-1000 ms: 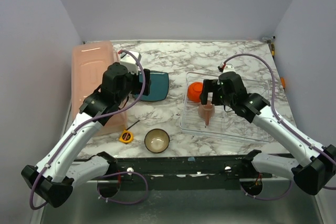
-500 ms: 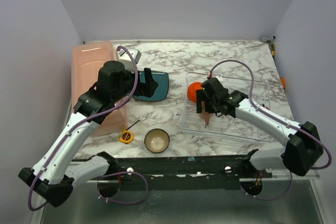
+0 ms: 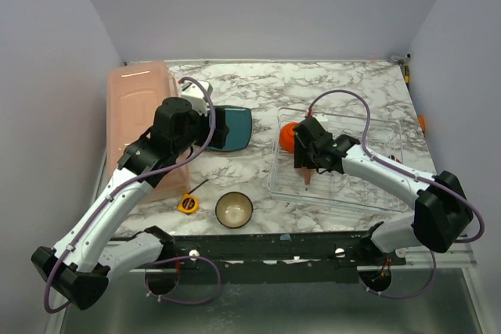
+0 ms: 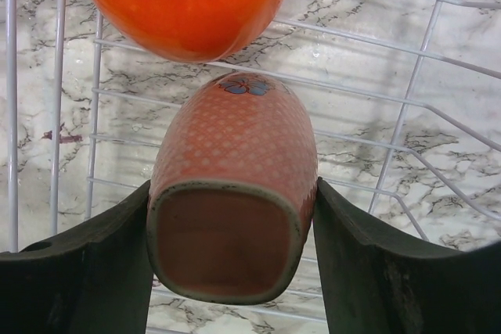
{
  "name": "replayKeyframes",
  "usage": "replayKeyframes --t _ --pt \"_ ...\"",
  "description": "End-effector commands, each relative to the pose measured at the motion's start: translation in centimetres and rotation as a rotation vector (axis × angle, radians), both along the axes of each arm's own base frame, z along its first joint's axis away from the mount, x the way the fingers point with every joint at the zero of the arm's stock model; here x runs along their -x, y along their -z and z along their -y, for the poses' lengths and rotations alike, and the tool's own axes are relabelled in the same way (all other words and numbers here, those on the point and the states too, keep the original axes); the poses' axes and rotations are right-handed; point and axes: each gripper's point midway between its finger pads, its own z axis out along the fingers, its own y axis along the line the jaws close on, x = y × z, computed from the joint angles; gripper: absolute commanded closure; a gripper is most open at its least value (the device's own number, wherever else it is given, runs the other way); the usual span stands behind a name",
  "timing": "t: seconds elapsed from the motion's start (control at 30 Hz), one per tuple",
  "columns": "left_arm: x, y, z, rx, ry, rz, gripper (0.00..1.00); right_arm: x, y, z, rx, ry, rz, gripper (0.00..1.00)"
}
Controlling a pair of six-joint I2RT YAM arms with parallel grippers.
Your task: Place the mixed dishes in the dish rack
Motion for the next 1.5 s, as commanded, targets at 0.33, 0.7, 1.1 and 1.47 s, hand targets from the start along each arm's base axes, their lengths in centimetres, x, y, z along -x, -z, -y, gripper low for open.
replayKeyframes --t 0.33,0.7,1.1,1.47 --pt "-0.4 1.0 -1.0 -0.045 -0.029 0.047 0.14 -3.0 -5.0 1.8 0.088 0.054 0.166 1.0" --pt "-0.3 1.2 -1.1 -0.051 -0.032 0.04 0.14 -6.3 -4.0 3.3 0.049 0.082 0.129 1.0" --pt "-0.3 1.5 -1.0 -0.053 -0.03 0.032 0.14 -6.7 -2.4 4.1 0.041 0.118 0.093 0.94" --pt "-0.4 1.6 -1.0 -0.056 -0.03 0.028 0.14 -7.7 -1.5 4.7 0.023 0.143 0.068 0.84"
